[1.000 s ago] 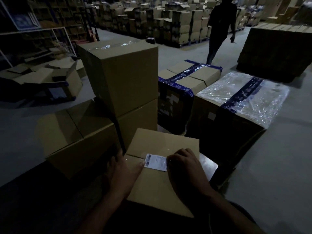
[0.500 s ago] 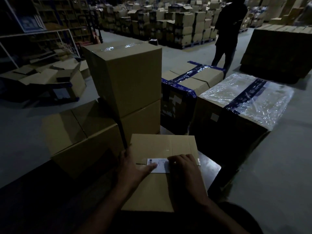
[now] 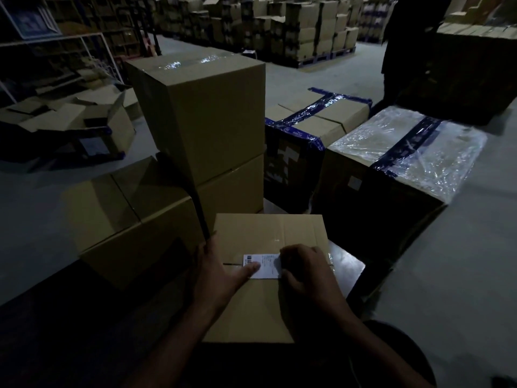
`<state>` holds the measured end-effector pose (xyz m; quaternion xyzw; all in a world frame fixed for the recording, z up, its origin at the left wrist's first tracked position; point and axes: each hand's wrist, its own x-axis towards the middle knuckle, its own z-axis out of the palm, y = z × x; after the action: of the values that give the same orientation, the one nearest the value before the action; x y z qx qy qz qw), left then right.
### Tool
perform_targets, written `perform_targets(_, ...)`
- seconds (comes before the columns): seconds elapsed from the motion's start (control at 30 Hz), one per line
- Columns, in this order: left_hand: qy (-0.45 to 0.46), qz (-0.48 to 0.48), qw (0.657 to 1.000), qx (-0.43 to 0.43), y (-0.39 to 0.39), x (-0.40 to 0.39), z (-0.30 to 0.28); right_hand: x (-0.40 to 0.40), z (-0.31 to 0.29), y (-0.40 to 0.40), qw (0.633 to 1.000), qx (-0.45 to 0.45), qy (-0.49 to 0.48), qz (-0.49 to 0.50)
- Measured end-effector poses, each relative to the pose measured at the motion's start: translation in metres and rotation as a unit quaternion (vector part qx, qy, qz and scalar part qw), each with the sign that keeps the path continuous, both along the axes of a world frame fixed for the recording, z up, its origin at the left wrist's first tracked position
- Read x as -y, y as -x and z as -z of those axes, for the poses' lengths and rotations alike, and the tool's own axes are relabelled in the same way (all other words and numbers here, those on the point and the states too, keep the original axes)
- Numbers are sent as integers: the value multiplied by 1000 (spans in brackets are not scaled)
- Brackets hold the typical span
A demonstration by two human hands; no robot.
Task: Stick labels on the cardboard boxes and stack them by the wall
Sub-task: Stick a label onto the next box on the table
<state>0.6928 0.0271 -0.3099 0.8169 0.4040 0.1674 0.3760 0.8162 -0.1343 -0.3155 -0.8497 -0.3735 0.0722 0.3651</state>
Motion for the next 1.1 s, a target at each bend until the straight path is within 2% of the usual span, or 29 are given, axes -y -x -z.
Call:
perform_targets(0.33, -6, 32, 999, -15, 7, -3, 4, -3, -3, 8, 999, 10, -1, 31)
perform_targets(0.5, -12, 27, 1000, -9, 6, -4, 7, 0, -8, 0, 1000, -7, 5, -12)
perform_targets(0.63, -16, 28, 999, -6, 5, -4, 7, -1, -7, 1, 1000, 5, 4, -3)
perform_targets(0.73, -17, 27, 999, -2, 6, -4, 7, -1, -8, -1, 1000, -18, 3, -5)
perform_targets(0.87, -15, 29, 999, -2, 6, -4, 8, -2, -8, 1, 1000, 13, 3, 0)
perform_targets(1.0, -16, 32, 999, -9, 8, -3, 7, 1, -11, 0, 1000, -23, -2, -7)
perform_targets(1.1, -17, 30, 999, -15, 8, -4, 6, 0, -8, -2, 1000, -1, -6, -11)
